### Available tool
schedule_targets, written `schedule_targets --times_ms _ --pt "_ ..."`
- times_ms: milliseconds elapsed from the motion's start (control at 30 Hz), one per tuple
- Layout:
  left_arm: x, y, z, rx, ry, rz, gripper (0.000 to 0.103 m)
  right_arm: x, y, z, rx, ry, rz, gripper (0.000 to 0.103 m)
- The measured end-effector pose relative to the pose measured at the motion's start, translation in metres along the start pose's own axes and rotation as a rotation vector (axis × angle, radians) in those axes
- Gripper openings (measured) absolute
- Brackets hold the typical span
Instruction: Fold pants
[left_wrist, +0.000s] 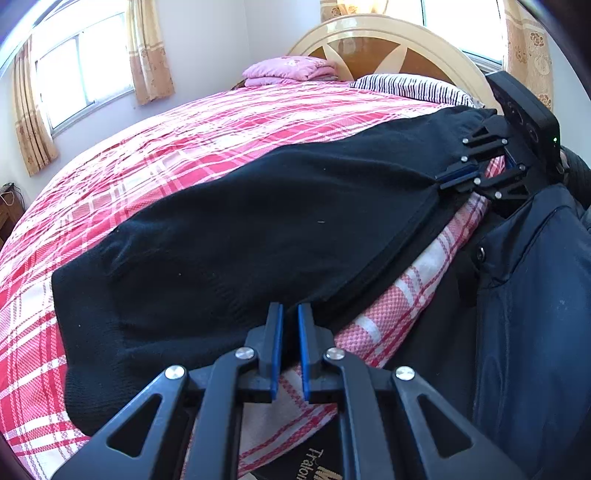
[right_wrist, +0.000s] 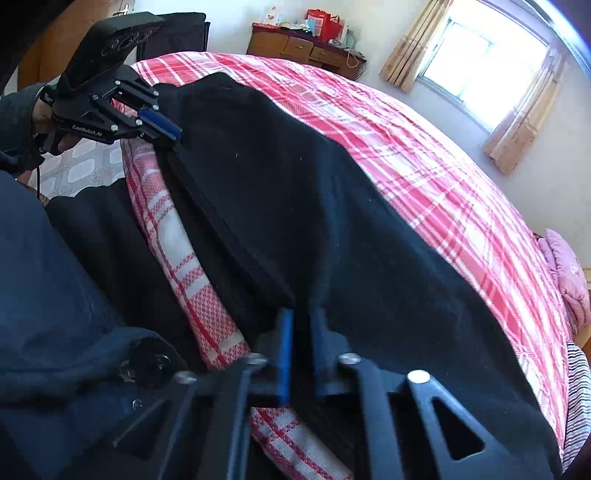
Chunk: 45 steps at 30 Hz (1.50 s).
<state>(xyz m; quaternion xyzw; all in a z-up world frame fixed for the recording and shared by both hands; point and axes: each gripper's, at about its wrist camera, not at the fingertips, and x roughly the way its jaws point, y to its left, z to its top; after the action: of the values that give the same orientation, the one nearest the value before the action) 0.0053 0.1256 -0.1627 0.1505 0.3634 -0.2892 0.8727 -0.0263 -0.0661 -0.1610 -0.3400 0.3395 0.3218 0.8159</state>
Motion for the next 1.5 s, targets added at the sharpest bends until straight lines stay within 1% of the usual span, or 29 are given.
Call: schedule_targets --times_ms 67,167,233,300,367,433,533,600,633,667,733,767,800,833,867,933,967,1000,1033,1100,1133,1200,1300,1333,1400,1467,1500 --pt "-0.003 0.003 0.000 -0.012 -0.010 -0.007 0.006 -0.009 -0.002 0.003 0.018 -0.014 0.004 0.005" --pt "-0.012 0.006 0.000 -0.008 -0.025 -0.008 0.006 -0.025 -0.005 0.007 0.057 -0.034 0.024 0.005" --pt "-0.015 0.009 -0.001 -0.015 -0.030 -0.006 0.006 -0.027 -0.005 0.007 0.064 -0.032 0.032 0.005" --pt "-0.016 0.010 -0.003 -0.014 -0.028 -0.014 0.006 -0.017 -0.002 0.004 0.056 0.004 0.037 0.005" --pt "-0.012 0.008 -0.007 0.003 -0.006 -0.020 0.006 -0.003 0.001 -0.003 0.050 0.045 0.038 0.005" --pt "-0.008 0.004 -0.007 0.020 0.010 -0.024 0.006 0.004 0.001 -0.007 0.056 0.057 0.052 0.005" --pt "-0.009 0.002 -0.007 0.014 0.005 -0.048 0.006 0.000 -0.002 -0.005 0.050 0.053 0.062 0.006" --pt "-0.014 0.005 -0.004 -0.011 -0.006 -0.075 0.006 -0.002 -0.005 -0.006 0.051 0.040 0.052 0.007" --pt "-0.017 0.006 -0.003 -0.015 -0.010 -0.076 0.006 -0.004 -0.010 -0.006 0.066 0.034 0.051 0.008" --pt "-0.021 0.007 0.000 -0.015 -0.017 -0.055 0.006 -0.007 -0.012 -0.007 0.077 0.038 0.058 0.008" --pt "-0.026 0.005 0.007 -0.009 -0.016 -0.039 0.007 -0.017 -0.023 -0.011 0.098 0.033 0.026 0.010" --pt "-0.030 0.002 0.011 0.002 -0.022 -0.031 0.008 -0.023 -0.030 -0.013 0.111 0.027 0.002 0.016" --pt "-0.034 -0.001 0.018 0.016 -0.035 -0.023 0.012 -0.032 -0.042 -0.018 0.142 0.022 -0.025 0.027" --pt "-0.036 -0.006 0.026 0.031 -0.048 -0.022 0.021 -0.040 -0.053 -0.022 0.179 0.018 -0.038 0.034" --pt "-0.037 -0.010 0.033 0.046 -0.057 -0.024 0.026 -0.047 -0.062 -0.027 0.216 0.014 -0.052 0.045" --pt "-0.034 -0.030 0.057 0.107 -0.087 -0.029 0.048 -0.068 -0.093 -0.043 0.329 0.005 -0.114 0.046" --pt "-0.030 -0.037 0.065 0.127 -0.094 -0.035 0.050 -0.077 -0.107 -0.052 0.381 0.007 -0.144 0.046" --pt "-0.022 -0.049 0.079 0.156 -0.103 -0.053 0.050 -0.086 -0.121 -0.062 0.438 0.010 -0.180 0.046" --pt "-0.015 -0.059 0.090 0.178 -0.108 -0.076 0.050 -0.101 -0.141 -0.076 0.521 0.007 -0.225 0.046" --pt "0.003 -0.082 0.114 0.223 -0.121 -0.136 0.050 -0.124 -0.171 -0.103 0.670 -0.011 -0.265 0.046" --pt "0.013 -0.095 0.127 0.242 -0.122 -0.175 0.050 -0.140 -0.187 -0.122 0.771 -0.022 -0.292 0.046" --pt "0.034 -0.125 0.146 0.296 -0.118 -0.249 0.050 -0.163 -0.210 -0.153 0.918 -0.040 -0.352 0.046" --pt "0.062 -0.171 0.168 0.392 -0.090 -0.310 0.050 -0.194 -0.233 -0.204 1.123 -0.061 -0.439 0.046" --pt "0.072 -0.188 0.174 0.428 -0.081 -0.332 0.050 -0.198 -0.234 -0.211 1.158 -0.065 -0.449 0.046" --pt "0.084 -0.210 0.182 0.468 -0.065 -0.351 0.050 -0.206 -0.241 -0.233 1.235 -0.073 -0.460 0.046" --pt "0.100 -0.233 0.191 0.488 -0.043 -0.377 0.050 -0.208 -0.245 -0.246 1.279 -0.084 -0.455 0.046" --pt "0.102 -0.240 0.192 0.493 -0.035 -0.383 0.050 -0.208 -0.247 -0.252 1.297 -0.088 -0.452 0.046"
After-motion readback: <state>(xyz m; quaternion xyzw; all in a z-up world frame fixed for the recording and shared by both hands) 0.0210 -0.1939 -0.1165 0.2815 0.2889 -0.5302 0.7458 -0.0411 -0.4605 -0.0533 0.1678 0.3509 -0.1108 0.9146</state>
